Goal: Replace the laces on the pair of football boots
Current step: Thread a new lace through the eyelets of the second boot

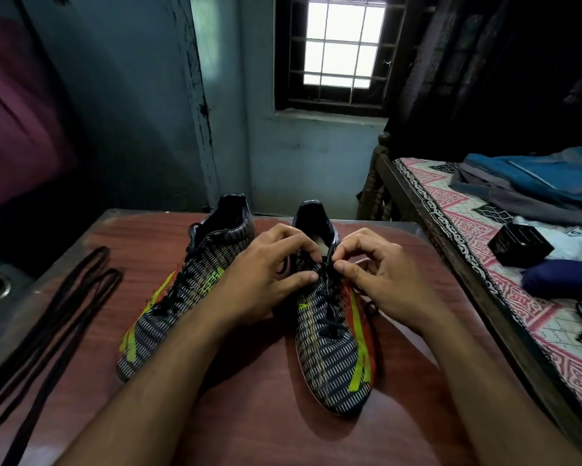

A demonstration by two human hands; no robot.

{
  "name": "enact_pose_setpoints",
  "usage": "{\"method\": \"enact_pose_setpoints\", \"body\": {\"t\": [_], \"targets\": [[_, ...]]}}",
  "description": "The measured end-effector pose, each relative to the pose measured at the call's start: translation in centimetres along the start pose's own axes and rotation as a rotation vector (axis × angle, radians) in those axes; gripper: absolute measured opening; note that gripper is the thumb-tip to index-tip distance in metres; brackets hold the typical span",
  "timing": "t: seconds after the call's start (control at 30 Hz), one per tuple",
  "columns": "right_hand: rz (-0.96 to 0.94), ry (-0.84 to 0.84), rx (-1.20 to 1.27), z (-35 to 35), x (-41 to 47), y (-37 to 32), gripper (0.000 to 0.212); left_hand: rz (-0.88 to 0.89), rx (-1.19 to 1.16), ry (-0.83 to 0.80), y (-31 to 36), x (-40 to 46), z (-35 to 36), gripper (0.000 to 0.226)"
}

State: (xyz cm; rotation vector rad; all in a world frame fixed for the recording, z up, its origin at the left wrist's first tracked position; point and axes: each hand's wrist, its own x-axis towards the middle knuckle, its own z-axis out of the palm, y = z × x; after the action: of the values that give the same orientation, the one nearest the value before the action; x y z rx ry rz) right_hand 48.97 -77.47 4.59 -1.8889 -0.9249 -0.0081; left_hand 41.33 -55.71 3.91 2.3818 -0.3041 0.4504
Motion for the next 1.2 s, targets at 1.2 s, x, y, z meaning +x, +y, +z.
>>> {"method": "enact_pose_setpoints", "body": {"t": [1.2], "targets": [[0.036,-0.024,0.093,0.4,0.2,1.3,0.048,-0.125,0.105,0.213,1.4,1.3,1.5,0.015]]}}
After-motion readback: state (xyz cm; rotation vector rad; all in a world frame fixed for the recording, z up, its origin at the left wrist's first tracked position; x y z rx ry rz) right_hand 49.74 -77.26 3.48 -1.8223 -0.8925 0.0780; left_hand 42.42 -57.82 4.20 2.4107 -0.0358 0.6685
